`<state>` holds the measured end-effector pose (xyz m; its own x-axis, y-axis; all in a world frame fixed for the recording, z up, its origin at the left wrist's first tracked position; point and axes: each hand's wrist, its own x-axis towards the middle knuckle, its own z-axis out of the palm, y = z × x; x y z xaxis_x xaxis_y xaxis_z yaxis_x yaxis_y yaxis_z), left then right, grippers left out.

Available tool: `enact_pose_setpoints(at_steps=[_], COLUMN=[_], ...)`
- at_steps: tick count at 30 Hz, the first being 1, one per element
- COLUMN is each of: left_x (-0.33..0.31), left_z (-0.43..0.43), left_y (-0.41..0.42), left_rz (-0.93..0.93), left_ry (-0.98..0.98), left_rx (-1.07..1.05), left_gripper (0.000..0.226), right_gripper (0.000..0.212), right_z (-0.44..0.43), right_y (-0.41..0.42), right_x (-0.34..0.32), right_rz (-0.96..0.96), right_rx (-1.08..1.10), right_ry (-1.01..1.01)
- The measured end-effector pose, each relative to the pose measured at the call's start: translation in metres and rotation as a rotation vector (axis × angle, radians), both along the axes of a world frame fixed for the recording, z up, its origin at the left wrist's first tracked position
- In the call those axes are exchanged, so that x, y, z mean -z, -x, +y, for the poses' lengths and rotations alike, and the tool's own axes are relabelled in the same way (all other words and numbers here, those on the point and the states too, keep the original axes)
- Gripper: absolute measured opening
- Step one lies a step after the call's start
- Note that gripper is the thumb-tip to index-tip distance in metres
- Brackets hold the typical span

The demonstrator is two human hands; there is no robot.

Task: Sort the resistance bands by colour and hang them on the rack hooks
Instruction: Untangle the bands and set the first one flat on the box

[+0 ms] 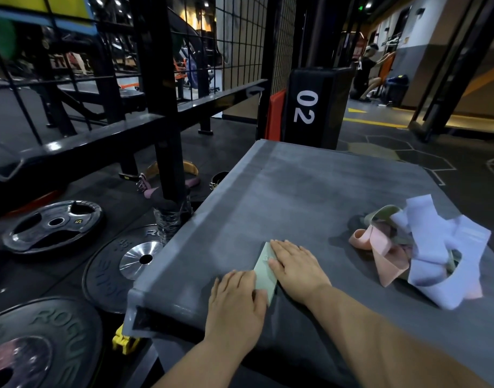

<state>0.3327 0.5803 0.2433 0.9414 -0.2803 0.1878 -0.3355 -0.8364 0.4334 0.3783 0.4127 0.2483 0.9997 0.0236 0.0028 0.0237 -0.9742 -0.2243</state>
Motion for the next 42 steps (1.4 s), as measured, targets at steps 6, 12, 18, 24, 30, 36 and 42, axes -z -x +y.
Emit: enact_pose_setpoints(at_steps=[6, 12, 18, 24, 30, 36, 42], left_x=[-0.005, -0.021, -0.031, -0.037, -0.042, -0.039, -0.025], left_z=[0.000, 0.004, 0.006, 0.008, 0.026, 0.049, 0.049], left_y=[0.004, -0.002, -0.007, -0.006, -0.008, -0.012, -0.011], left_rz=[-0.008, 0.154, 0.256, 0.268, 0.300, 0.258, 0.092], left_ry=[0.031, -0.074, -0.105, -0.126, -0.045, -0.061, -0.117], left_rx=[-0.119, -0.238, -0.252, -0.230, -0.228, -0.279, -0.220], left_gripper=[0.024, 0.039, 0.046, 0.043, 0.031, 0.034, 0.056], right_gripper=[0.048, 0.036, 0.027, 0.024, 0.032, 0.038, 0.045], right_z=[0.001, 0.002, 0.002, 0.008, 0.032, 0.054, 0.052], right_y=[0.002, 0.002, 0.000, -0.010, -0.017, -0.027, -0.023], right_x=[-0.001, -0.004, -0.013, -0.024, -0.024, -0.023, -0.011], right_rz=[-0.046, -0.077, -0.073, -0.041, -0.022, 0.032, -0.003], right_rx=[0.029, 0.071, 0.108, 0.113, 0.074, 0.032, 0.000], right_ry=[-0.106, -0.128, -0.179, -0.262, -0.319, -0.346, -0.264])
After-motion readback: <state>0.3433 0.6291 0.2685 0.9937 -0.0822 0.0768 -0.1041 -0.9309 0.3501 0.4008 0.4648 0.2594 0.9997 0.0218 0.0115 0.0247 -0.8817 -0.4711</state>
